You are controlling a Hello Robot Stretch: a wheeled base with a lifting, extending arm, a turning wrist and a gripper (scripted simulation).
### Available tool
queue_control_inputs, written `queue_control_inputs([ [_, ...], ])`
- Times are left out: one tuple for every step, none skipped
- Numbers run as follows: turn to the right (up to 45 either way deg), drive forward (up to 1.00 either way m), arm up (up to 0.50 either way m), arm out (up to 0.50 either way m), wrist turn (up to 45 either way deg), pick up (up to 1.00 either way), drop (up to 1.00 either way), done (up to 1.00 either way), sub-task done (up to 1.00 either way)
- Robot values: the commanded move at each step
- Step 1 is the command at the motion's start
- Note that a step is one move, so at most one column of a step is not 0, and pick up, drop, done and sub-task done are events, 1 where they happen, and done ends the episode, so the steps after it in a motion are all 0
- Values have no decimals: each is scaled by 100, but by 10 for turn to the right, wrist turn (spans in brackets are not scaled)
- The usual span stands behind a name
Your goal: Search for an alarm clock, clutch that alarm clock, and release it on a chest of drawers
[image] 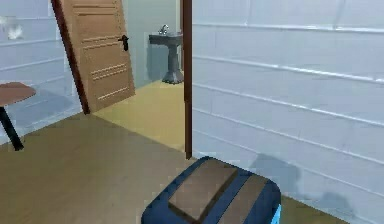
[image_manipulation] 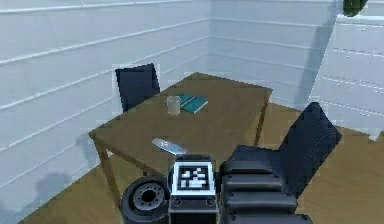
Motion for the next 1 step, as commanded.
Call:
queue_control_inputs([
  [-120,0,0,0,0,0,0,0,0],
])
